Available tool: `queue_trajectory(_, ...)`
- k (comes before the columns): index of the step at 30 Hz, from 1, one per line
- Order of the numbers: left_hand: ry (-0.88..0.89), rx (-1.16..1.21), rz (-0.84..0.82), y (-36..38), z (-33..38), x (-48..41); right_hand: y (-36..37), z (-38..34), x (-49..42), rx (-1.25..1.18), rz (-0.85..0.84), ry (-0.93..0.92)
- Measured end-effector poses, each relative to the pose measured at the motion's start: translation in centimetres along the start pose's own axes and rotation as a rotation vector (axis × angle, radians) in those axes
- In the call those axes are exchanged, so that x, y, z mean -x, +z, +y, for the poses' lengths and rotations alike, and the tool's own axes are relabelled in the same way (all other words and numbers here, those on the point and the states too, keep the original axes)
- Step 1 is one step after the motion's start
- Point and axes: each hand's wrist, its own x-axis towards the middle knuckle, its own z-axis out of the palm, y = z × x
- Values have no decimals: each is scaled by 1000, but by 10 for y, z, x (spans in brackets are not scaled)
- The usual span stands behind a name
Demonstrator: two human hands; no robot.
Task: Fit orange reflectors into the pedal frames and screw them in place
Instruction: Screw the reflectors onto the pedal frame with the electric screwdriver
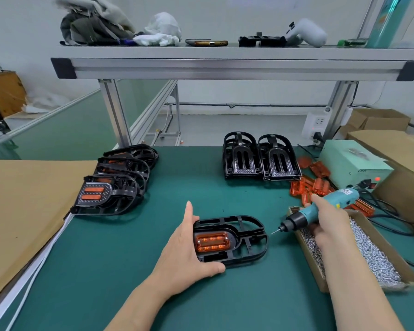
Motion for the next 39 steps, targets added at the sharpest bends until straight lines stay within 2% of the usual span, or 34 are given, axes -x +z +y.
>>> queue_trajectory(7,-1,1,-13,0,0,0,-10,13,-1,225,84,-151)
queue_trajectory(10,33,-48,-23,0,1,1,-10,18,-2,443,156,-268)
queue_trajectory(17,118,-160,-112,-4,3,-4,-9,17,6,709,251,-673)
queue_trajectory(19,103,-130,-109,-6,6,-5,-6,14,13,768,168,-794)
queue_trajectory(23,67,-80,-84,-14,7,-9,4,10,36,888,-204,-1087)
queue_trajectory(26,33,-41,-71,-24,8,-14,11,5,50,977,-562,-1075)
queue_trajectory(29,-4,38,-84,-35,11,-19,18,6,60,1098,-838,-956)
queue_trajectory(31,-27,131,-93,-40,12,-21,23,10,64,1102,-872,-924)
queue_trajectory(39,-94,329,-96,-41,11,-21,33,11,71,951,-715,-1015)
